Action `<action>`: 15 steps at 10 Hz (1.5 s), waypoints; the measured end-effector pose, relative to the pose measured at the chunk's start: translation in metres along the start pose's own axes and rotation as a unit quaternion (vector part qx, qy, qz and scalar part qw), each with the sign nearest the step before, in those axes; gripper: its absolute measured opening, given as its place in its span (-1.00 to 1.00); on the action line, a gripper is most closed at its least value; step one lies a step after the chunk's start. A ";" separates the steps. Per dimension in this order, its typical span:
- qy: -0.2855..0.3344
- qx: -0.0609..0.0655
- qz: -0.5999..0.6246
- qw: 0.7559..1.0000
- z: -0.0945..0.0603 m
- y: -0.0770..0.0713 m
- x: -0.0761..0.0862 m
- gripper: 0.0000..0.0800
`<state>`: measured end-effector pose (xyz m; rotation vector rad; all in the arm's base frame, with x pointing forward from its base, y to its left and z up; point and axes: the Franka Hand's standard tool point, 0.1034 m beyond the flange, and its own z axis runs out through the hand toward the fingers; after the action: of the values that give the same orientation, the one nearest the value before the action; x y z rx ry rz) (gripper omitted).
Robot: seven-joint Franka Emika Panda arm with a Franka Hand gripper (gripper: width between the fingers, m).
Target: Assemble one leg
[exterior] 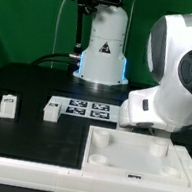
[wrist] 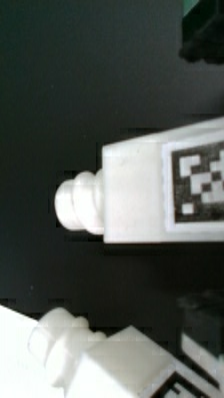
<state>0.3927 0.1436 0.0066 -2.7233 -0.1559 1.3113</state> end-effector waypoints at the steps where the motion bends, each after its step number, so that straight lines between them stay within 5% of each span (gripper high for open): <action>1: 0.000 0.000 0.000 1.000 0.000 -0.001 0.000 0.32; 3: -0.001 0.000 0.000 1.000 0.000 -0.001 0.000 -0.29; 10: -0.003 0.000 -0.001 1.000 -0.001 0.000 -0.002 -0.29; 15: -0.021 -0.005 0.001 1.000 -0.047 -0.001 -0.050 -0.28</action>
Offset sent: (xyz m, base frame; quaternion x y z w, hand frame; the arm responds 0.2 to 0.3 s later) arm 0.0000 0.0000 0.0000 0.0000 0.0000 0.0000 1.0000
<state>0.3985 0.1350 0.0745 -2.7050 -0.1642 1.3738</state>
